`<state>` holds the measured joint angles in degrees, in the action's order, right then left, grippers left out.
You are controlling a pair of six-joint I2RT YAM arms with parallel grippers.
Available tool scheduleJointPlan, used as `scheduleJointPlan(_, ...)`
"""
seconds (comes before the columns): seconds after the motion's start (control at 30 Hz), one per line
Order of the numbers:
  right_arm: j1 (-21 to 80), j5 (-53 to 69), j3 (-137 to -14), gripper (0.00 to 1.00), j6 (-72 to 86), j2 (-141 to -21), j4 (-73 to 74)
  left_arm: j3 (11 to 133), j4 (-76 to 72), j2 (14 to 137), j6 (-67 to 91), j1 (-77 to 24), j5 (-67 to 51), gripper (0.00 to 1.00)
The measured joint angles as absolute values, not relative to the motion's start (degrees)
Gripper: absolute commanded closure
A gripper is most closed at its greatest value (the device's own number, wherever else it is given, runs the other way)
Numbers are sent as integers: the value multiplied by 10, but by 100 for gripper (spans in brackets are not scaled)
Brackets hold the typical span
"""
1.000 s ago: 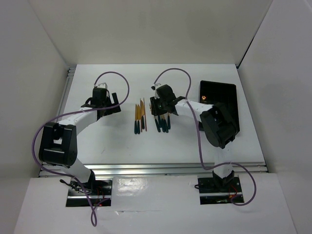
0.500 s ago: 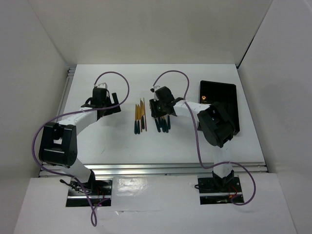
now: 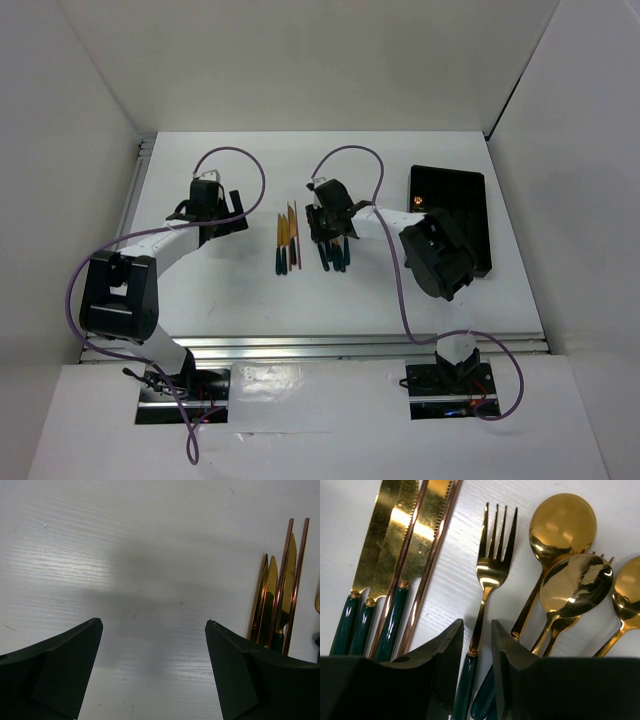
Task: Sort the eating utensils into containers
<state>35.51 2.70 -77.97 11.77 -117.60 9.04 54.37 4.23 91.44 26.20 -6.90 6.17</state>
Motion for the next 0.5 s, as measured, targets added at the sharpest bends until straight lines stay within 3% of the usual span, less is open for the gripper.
scheduleJointPlan(0.37,355,13,-796,91,122,-1190,95,544,42,914,262,-69,62,1)
scheduleJointPlan(0.5,355,12,-805,95,124,-1195,98,544,42,914,262,-69,62,1)
